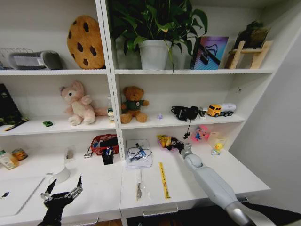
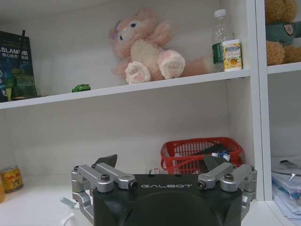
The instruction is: Organize the objects on the table.
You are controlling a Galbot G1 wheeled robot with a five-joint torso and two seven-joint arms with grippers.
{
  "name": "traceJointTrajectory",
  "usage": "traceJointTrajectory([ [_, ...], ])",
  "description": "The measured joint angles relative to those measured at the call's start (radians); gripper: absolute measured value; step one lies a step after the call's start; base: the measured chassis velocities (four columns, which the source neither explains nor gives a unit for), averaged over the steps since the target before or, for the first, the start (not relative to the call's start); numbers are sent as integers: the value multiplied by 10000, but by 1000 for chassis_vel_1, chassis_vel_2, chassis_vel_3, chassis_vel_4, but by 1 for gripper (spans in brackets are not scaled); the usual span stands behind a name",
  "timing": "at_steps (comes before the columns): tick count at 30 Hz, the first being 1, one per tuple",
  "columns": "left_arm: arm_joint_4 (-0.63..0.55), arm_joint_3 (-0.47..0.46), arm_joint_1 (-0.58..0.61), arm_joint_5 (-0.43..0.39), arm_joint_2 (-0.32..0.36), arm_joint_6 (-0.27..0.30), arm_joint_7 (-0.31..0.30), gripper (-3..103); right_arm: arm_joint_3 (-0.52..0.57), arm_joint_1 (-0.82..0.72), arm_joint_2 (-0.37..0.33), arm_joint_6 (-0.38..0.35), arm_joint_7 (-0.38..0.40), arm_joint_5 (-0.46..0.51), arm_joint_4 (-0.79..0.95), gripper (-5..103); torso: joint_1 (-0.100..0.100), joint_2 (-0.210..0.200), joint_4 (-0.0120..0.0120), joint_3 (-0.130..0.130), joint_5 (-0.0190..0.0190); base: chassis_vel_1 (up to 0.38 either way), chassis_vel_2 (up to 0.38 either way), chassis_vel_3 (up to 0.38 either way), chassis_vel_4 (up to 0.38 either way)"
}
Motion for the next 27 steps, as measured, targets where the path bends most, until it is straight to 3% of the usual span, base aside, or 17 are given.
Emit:
traceJointTrajectory([
  [2, 0, 1, 0, 0, 0, 0, 4, 100, 222, -474, -180, -38, 17, 68, 480, 50, 0, 0, -2, 0, 4, 0, 0, 0, 0],
  [5, 0, 0, 0, 0, 0, 0, 0, 100, 1577, -2307, -704, -204, 29, 196, 2354, 61, -1, 1, -3, 0, 3, 0, 0, 0, 0],
  [6, 0, 0, 0, 0, 0, 0, 0, 100, 1577, -2307, -704, -204, 29, 196, 2354, 61, -1, 1, -3, 0, 3, 0, 0, 0, 0],
  [7, 0, 0, 0, 0, 0, 0, 3, 100, 2348, -3188, -864, -291, 33, 221, 3200, 66, -1, 1, -1, -1, 1, 0, 0, 0, 0],
  [9, 0, 0, 0, 0, 0, 0, -1, 100, 3468, -4790, -1002, -340, 86, 184, 4455, 77, -2, 1, -4, -1, -1, 0, 0, 0, 0],
  [13, 0, 0, 0, 1, 0, 0, 0, 100, 4324, -6212, -984, -284, 378, -70, 5499, 88, -3, 2, -3, -2, 1, 0, 0, 0, 0],
  [15, 1, 0, 0, 0, -2, 0, 0, 100, 5351, -7884, -600, -82, 737, -513, 6897, 97, -3, 2, -1, -2, -3, 0, 0, 0, 0],
  [16, 1, 0, 0, 0, -2, 0, 0, 100, 5351, -7884, -600, -82, 737, -513, 6897, 97, -3, 2, -1, -2, -3, 0, 0, 0, 0],
  [18, 0, -1, 0, 1, -1, 0, -5, 100, 5864, -9257, 55, 155, 907, -958, 7868, 100, -3, 2, -4, -2, 0, 0, 0, 0, 0],
  [19, 0, -1, 0, 1, -1, 0, -5, 100, 5864, -9257, 55, 155, 907, -958, 7868, 100, -3, 2, -4, -2, 0, 0, 0, 0, 0],
  [25, 0, 0, 0, 0, 0, 0, 3, 100, 5798, -10739, 1991, 507, 1036, -2214, 9336, 100, -3, 2, -3, -1, -1, 0, 0, 0, 0],
  [27, 0, -1, 0, 0, 0, 0, 1, 100, 5767, -10851, 2222, 510, 1035, -2353, 9498, 100, -3, 1, -2, 0, -2, 0, 0, 0, 0],
])
